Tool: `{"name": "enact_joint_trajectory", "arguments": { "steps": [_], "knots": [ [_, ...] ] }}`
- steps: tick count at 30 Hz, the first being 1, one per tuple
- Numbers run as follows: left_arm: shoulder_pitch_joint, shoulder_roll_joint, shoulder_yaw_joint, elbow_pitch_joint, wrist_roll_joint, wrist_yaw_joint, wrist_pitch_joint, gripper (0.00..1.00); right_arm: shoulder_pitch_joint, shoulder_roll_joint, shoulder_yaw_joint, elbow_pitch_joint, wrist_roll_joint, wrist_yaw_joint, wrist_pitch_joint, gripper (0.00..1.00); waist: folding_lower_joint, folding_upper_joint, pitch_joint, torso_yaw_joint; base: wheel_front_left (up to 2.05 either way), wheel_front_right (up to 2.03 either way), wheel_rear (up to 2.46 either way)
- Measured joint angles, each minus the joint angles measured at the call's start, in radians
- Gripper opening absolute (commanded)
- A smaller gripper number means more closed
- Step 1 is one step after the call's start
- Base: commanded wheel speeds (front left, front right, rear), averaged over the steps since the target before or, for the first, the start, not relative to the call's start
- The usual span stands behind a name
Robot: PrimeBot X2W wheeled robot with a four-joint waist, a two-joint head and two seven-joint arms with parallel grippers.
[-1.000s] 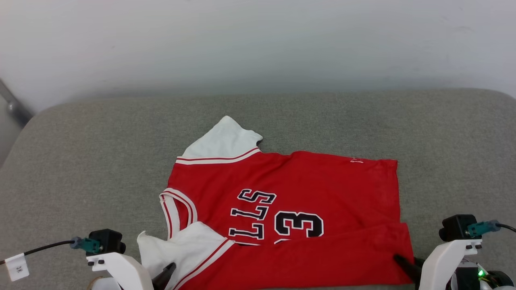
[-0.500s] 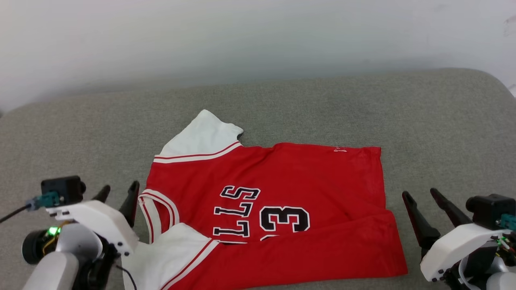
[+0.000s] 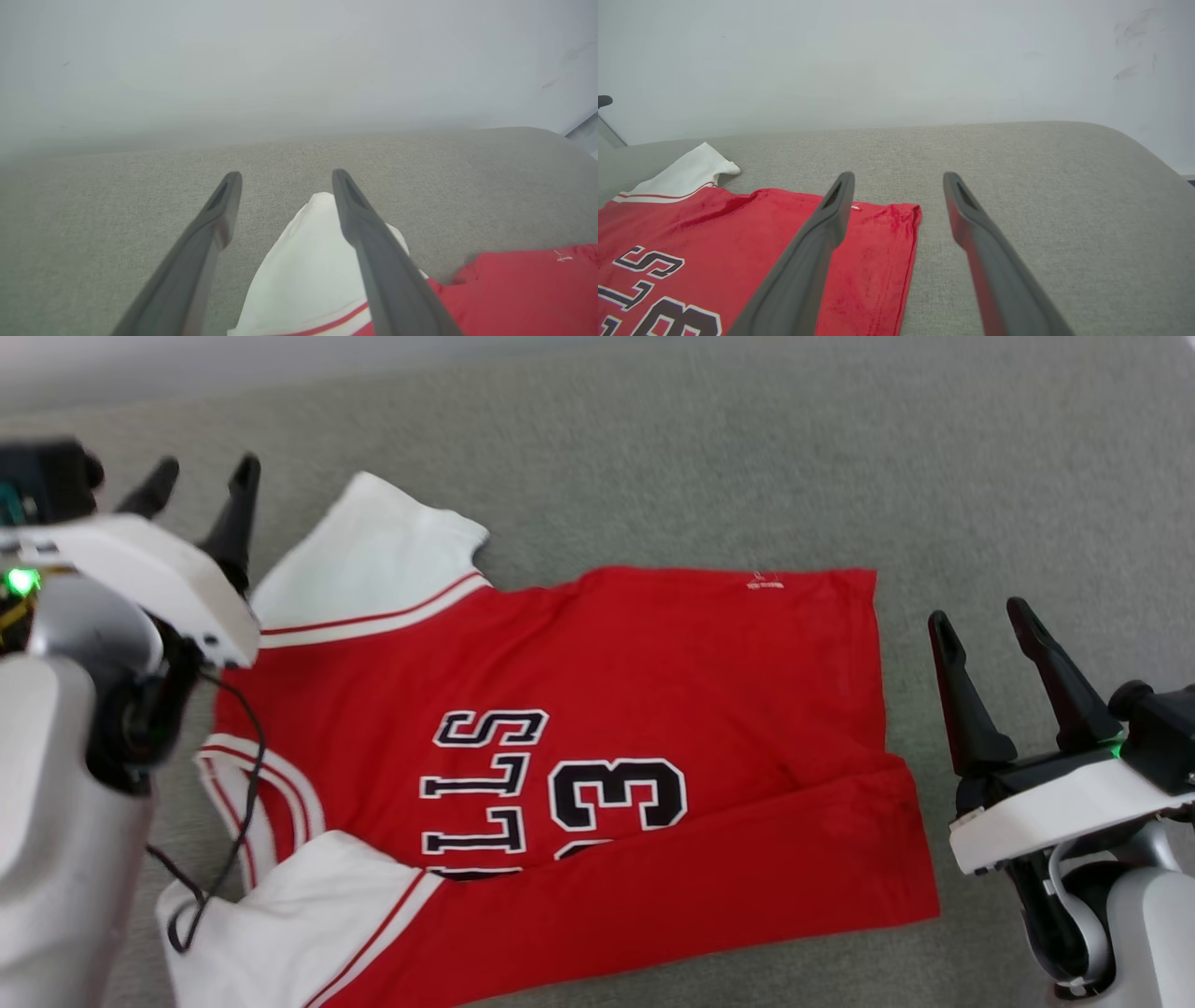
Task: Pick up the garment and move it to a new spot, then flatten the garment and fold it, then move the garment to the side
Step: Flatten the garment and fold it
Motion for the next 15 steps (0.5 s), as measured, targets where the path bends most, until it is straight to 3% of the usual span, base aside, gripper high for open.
{"name": "enact_joint_trajectory", "arguments": {
  "steps": [8,15],
  "knots": [
    [-0.212,0.058,-0.059,0.132,-0.052,-0.117,0.226,1.00,-0.041,0.025,0.018,0.039,0.000,0.000,-0.034,1.00,0.0000,0.0000,0.096,-0.089,0.00,0.00,0.00],
    [-0.294,0.135,-0.121,0.206,-0.098,-0.152,0.502,1.00,-0.051,0.039,0.036,0.055,0.017,0.000,-0.048,1.00,0.0000,0.0000,0.144,-0.151,0.00,0.00,0.00]
  ]
}}
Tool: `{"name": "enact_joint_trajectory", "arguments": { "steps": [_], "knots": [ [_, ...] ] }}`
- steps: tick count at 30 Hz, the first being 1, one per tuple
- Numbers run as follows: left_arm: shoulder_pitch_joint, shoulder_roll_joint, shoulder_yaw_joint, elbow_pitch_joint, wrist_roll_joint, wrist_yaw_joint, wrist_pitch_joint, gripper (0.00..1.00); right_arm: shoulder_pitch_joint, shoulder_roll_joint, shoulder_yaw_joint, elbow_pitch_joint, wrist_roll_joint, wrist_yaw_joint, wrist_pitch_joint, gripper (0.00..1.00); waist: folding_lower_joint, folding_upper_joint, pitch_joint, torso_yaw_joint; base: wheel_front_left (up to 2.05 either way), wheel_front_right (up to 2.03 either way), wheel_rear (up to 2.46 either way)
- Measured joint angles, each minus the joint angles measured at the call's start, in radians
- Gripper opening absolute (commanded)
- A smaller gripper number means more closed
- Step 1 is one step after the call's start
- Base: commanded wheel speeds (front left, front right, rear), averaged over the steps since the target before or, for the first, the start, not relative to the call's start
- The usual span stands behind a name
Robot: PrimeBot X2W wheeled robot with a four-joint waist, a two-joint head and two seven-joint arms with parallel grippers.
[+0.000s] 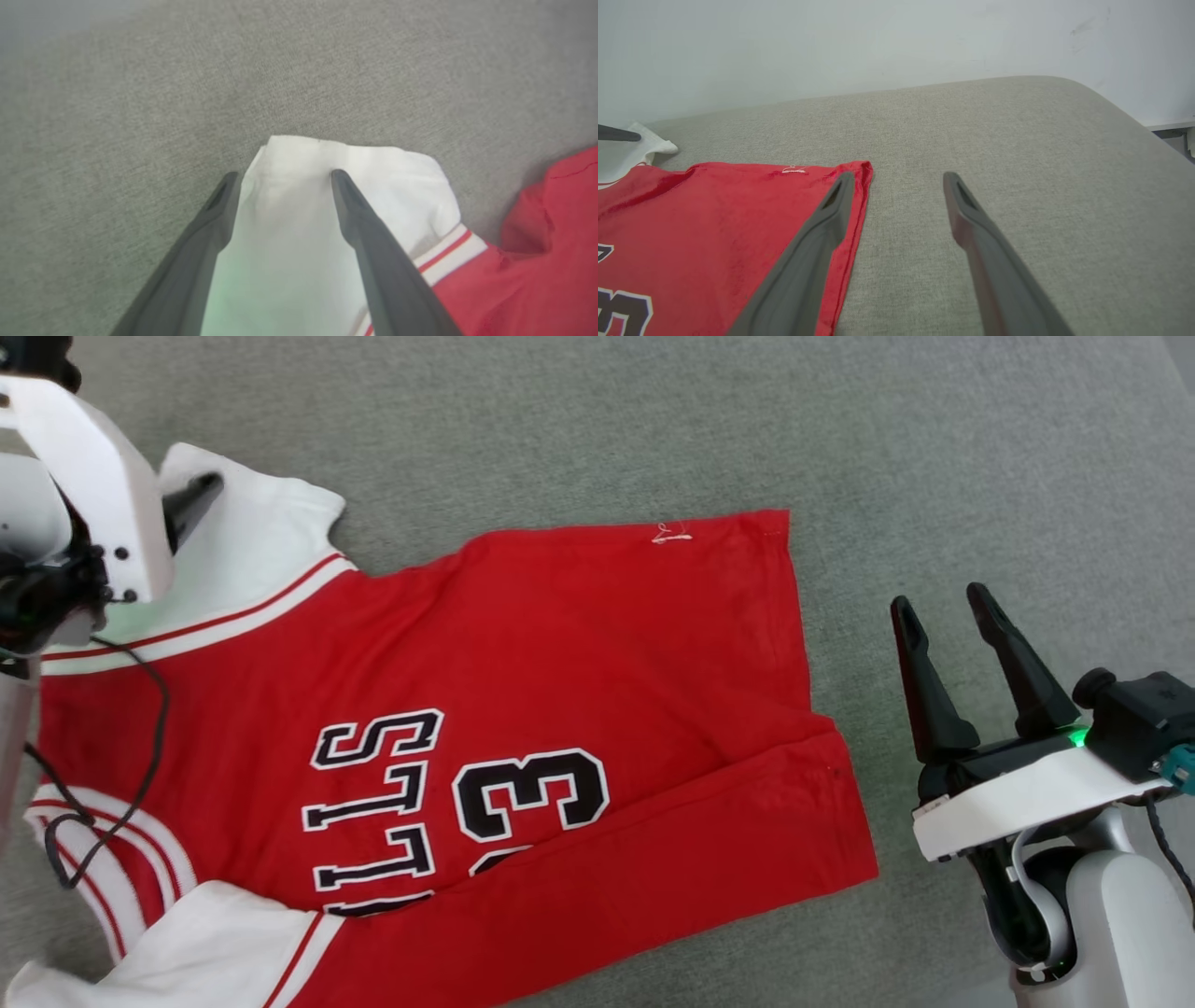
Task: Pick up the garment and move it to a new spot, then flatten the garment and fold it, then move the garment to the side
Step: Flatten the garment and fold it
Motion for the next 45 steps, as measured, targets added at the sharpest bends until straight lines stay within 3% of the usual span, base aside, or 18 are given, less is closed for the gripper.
{"name": "enact_joint_trajectory", "arguments": {
  "steps": [7,8,10,11,18,31,41,42,43,44,45],
  "knots": [
    [-0.023,0.023,-0.008,0.053,-0.046,0.036,0.160,1.00,-0.016,0.004,0.016,0.001,0.011,0.000,-0.021,1.00,-0.0002,0.0000,0.043,-0.035,0.00,0.00,0.00],
    [-0.024,0.024,-0.005,0.055,-0.053,0.040,0.172,0.62,-0.019,0.004,0.017,-0.001,0.011,0.000,-0.025,1.00,-0.0002,0.0000,0.047,-0.039,0.00,0.00,0.00],
    [-0.024,0.023,-0.003,0.056,-0.057,0.046,0.177,0.24,-0.022,0.004,0.018,-0.006,0.015,0.000,-0.029,1.00,-0.0003,0.0000,0.054,-0.045,0.00,0.00,0.00],
    [-0.024,0.022,-0.001,0.059,-0.061,0.047,0.177,0.00,-0.023,0.002,0.017,-0.008,0.021,0.000,-0.029,1.00,-0.0004,0.0000,0.057,-0.046,0.00,0.00,0.00],
    [-0.021,-0.021,-0.007,0.089,-0.063,0.041,0.111,0.00,-0.054,-0.035,0.001,0.016,0.093,0.000,0.062,1.00,-0.0003,0.0000,0.041,-0.019,0.00,0.00,0.00],
    [-0.067,-0.121,-0.071,0.006,-0.039,-0.013,-0.035,0.00,-0.295,-0.174,-0.010,0.207,0.303,0.000,0.625,1.00,-0.0002,0.0000,0.017,0.143,0.00,0.00,0.00],
    [-0.082,-0.139,-0.120,-0.083,-0.025,-0.026,-0.090,0.00,-0.461,-0.194,-0.028,0.341,0.273,0.001,0.854,1.00,-0.0003,0.0000,0.062,0.245,0.00,0.00,0.00],
    [-0.082,-0.139,-0.123,-0.085,-0.024,-0.026,-0.095,0.00,-0.473,-0.191,-0.031,0.355,0.273,0.001,0.872,0.95,-0.0002,0.0000,0.065,0.250,0.00,0.00,0.00],
    [-0.082,-0.138,-0.125,-0.086,-0.024,-0.026,-0.101,0.00,-0.481,-0.191,-0.035,0.366,0.272,0.001,0.885,0.41,-0.0003,0.0000,0.067,0.255,0.00,0.00,0.00],
    [-0.082,-0.138,-0.127,-0.087,-0.024,-0.026,-0.104,0.00,-0.487,-0.191,-0.034,0.372,0.269,0.001,0.896,0.00,-0.0003,0.0000,0.069,0.258,0.00,0.00,0.00],
    [-0.081,-0.137,-0.130,-0.088,-0.023,-0.026,-0.109,0.00,-0.492,-0.191,-0.036,0.377,0.269,0.001,0.900,0.00,-0.0003,0.0000,0.069,0.261,0.00,0.00,0.00]
  ]
}}
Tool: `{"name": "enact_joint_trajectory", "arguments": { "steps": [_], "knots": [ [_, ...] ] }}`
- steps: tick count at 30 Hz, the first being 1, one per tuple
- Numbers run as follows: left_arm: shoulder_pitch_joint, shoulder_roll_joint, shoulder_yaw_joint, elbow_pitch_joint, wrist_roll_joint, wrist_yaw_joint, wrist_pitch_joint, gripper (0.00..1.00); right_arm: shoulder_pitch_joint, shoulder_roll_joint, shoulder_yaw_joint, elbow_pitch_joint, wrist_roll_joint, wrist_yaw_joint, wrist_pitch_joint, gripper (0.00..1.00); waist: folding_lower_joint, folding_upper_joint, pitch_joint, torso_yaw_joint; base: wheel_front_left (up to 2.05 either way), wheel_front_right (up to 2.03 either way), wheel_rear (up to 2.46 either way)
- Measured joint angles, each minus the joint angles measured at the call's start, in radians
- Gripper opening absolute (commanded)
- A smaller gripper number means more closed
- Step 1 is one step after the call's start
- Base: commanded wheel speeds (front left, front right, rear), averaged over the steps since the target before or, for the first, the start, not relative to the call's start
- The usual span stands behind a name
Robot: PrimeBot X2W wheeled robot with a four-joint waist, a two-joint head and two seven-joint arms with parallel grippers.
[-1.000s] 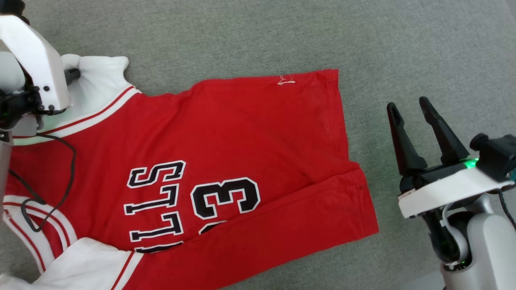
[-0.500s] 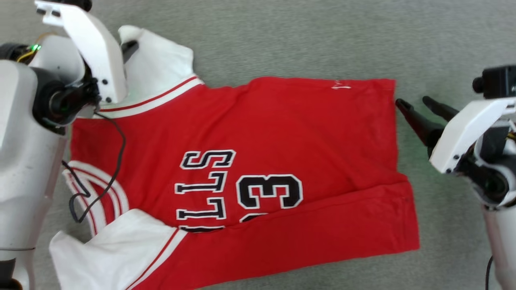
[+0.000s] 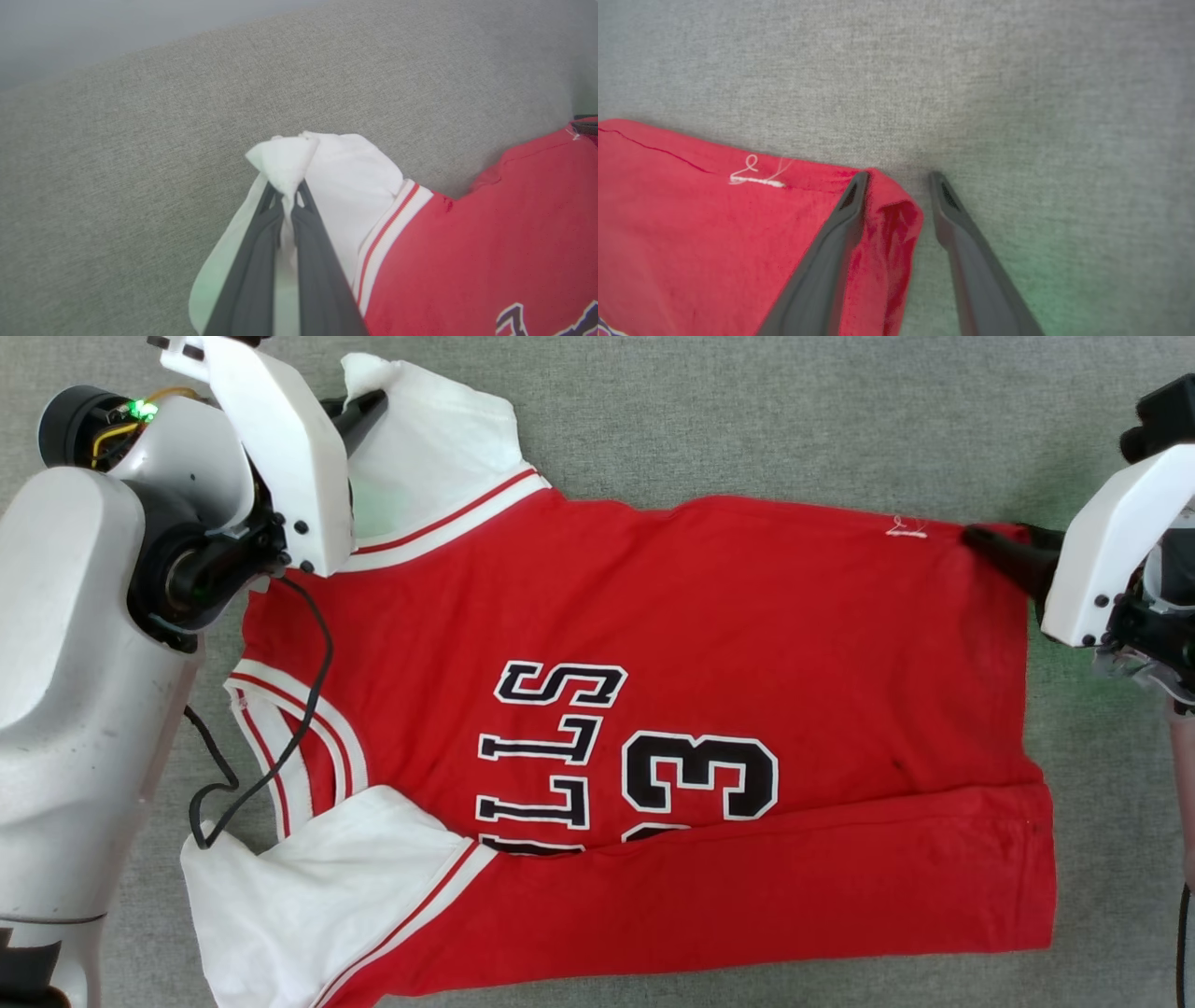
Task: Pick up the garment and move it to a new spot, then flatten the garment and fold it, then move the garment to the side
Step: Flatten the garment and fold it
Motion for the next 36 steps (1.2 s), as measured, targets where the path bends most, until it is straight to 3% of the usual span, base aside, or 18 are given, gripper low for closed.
{"name": "enact_joint_trajectory", "arguments": {
  "steps": [12,23,28,33,34,35,36],
  "knots": [
    [0.112,0.021,0.033,-0.002,-0.026,0.003,-0.121,0.00,0.065,-0.023,0.029,-0.087,-0.040,-0.001,-0.101,0.00,0.0001,0.0000,-0.079,0.016,0.00,0.00,0.00],
    [0.521,0.054,0.108,-0.151,-0.081,0.102,-0.281,0.00,0.351,-0.031,-0.001,-0.214,-0.041,-0.001,-0.166,0.00,0.0000,0.0000,-0.265,0.050,0.00,0.00,0.00],
    [0.713,0.036,0.092,-0.210,-0.098,0.154,-0.302,0.00,0.502,-0.005,-0.050,-0.211,-0.036,-0.001,-0.187,0.00,0.0000,0.0000,-0.344,0.078,0.00,0.00,0.00],
    [0.853,0.002,0.048,-0.215,-0.133,0.171,-0.287,0.00,0.609,0.025,-0.098,-0.191,-0.041,-0.001,-0.244,0.00,0.0000,0.0000,-0.402,0.101,0.00,0.00,0.00],
    [0.873,-0.006,0.043,-0.211,-0.137,0.172,-0.290,0.12,0.624,0.030,-0.106,-0.185,-0.047,-0.001,-0.255,0.28,-0.0001,0.0000,-0.411,0.104,0.00,0.00,0.00],
    [0.889,-0.016,0.040,-0.202,-0.142,0.172,-0.297,0.49,0.640,0.034,-0.111,-0.180,-0.049,-0.001,-0.268,0.70,-0.0001,0.0000,-0.419,0.105,0.00,0.00,0.00],
    [0.900,-0.022,0.037,-0.194,-0.145,0.172,-0.302,0.98,0.652,0.038,-0.114,-0.174,-0.049,-0.001,-0.282,1.00,-0.0001,0.0000,-0.425,0.106,0.00,0.00,0.00]
  ]
}}
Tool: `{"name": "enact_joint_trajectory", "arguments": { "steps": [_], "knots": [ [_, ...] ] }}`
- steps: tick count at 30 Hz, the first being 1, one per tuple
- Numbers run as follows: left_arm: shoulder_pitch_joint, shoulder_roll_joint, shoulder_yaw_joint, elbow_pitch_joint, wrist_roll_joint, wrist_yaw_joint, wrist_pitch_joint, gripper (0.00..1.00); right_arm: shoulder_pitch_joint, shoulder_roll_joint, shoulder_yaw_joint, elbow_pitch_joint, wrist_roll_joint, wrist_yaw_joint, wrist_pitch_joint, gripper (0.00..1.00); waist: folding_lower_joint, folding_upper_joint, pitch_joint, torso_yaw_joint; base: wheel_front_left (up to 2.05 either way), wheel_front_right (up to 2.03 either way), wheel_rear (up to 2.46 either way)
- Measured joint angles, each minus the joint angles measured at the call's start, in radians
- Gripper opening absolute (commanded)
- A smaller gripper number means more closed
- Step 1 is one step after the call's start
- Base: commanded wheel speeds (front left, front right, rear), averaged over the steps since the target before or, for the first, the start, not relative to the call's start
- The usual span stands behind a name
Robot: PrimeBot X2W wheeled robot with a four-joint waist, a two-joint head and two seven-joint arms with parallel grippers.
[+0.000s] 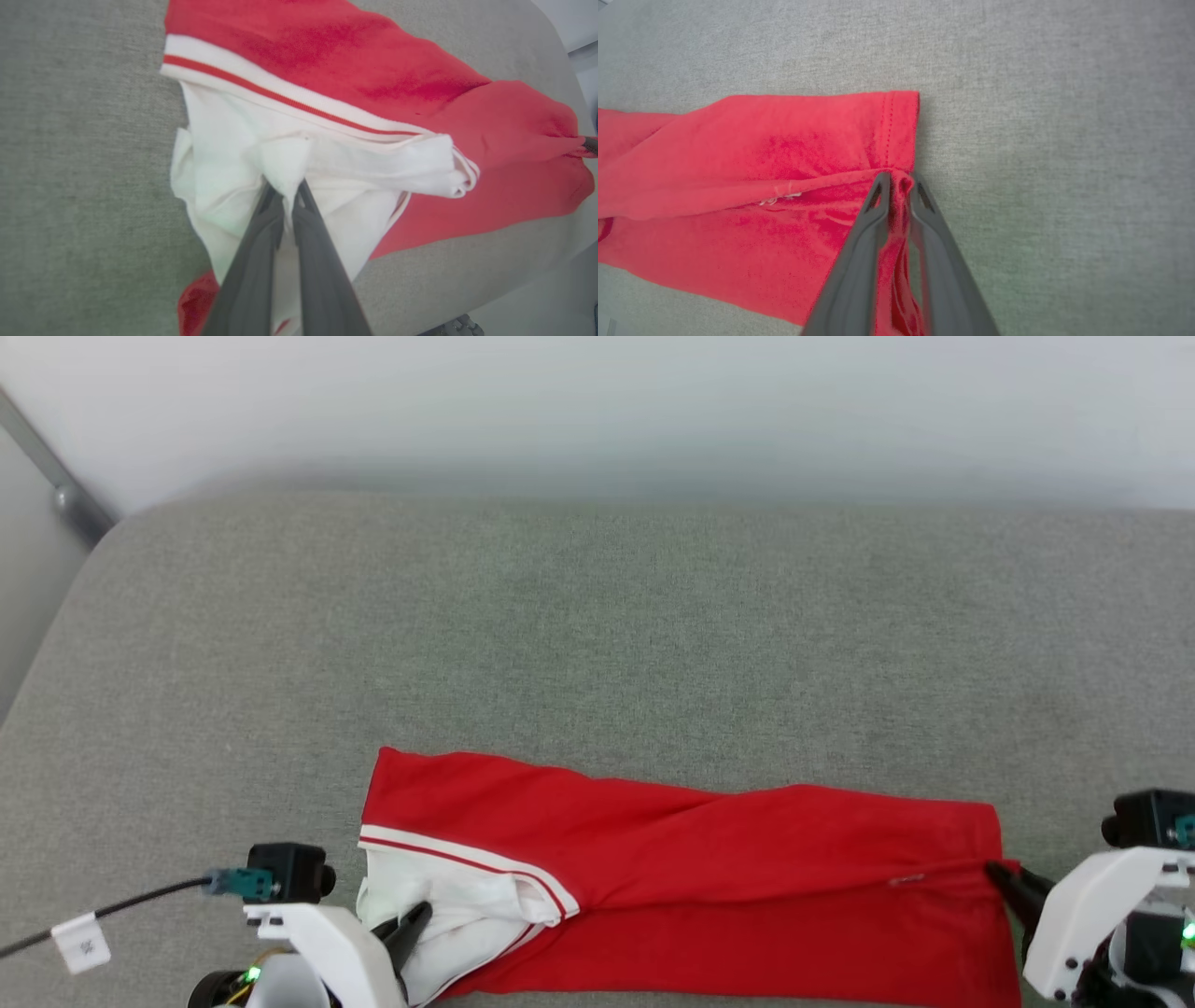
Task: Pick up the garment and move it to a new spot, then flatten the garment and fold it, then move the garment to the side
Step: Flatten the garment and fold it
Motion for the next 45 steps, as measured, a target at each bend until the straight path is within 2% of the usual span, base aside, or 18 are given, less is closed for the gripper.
{"name": "enact_joint_trajectory", "arguments": {
  "steps": [6,12,16,20,24,31,44,45],
  "knots": [
    [0.043,-0.011,0.016,0.032,0.035,0.016,-0.111,1.00,0.080,0.014,-0.011,-0.011,-0.005,0.000,-0.051,1.00,0.0000,0.0000,-0.039,-0.008,0.00,0.00,0.00],
    [0.050,-0.012,0.058,-0.011,0.103,0.052,-0.266,1.00,0.142,0.012,-0.036,-0.152,-0.026,0.000,-0.083,1.00,0.0000,0.0000,-0.076,-0.027,0.00,0.00,0.00],
    [0.048,-0.030,0.100,-0.050,0.142,0.091,-0.379,1.00,0.144,0.013,-0.084,-0.241,-0.046,0.000,-0.059,1.00,0.0000,0.0000,-0.093,-0.045,0.00,0.00,0.00],
    [0.026,-0.042,0.115,-0.083,0.205,0.111,-0.494,1.00,0.138,0.012,-0.134,-0.268,-0.053,0.000,0.011,1.00,0.0000,0.0000,-0.100,-0.047,0.00,0.00,0.00],
    [0.019,-0.065,0.119,-0.118,0.248,0.129,-0.567,1.00,0.121,-0.002,-0.157,-0.245,-0.045,0.000,0.120,1.00,0.0000,0.0000,-0.100,-0.029,0.00,0.00,0.00],
    [-0.012,-0.088,0.099,-0.171,0.347,0.133,-0.607,1.00,0.081,-0.009,-0.153,-0.192,-0.033,0.000,0.252,1.00,0.0001,0.0000,-0.062,0.019,0.00,0.00,0.00],
    [-0.071,-0.141,0.076,-0.173,0.419,0.096,-0.616,1.00,-0.015,0.021,-0.097,0.003,0.015,0.000,0.322,1.00,0.0002,0.0000,0.056,0.100,0.00,0.00,0.00],
    [-0.072,-0.142,0.077,-0.170,0.421,0.092,-0.616,1.00,-0.020,0.020,-0.094,0.010,0.019,0.000,0.326,0.49,0.0002,0.0000,0.059,0.102,0.00,0.00,0.00]
  ]
}}
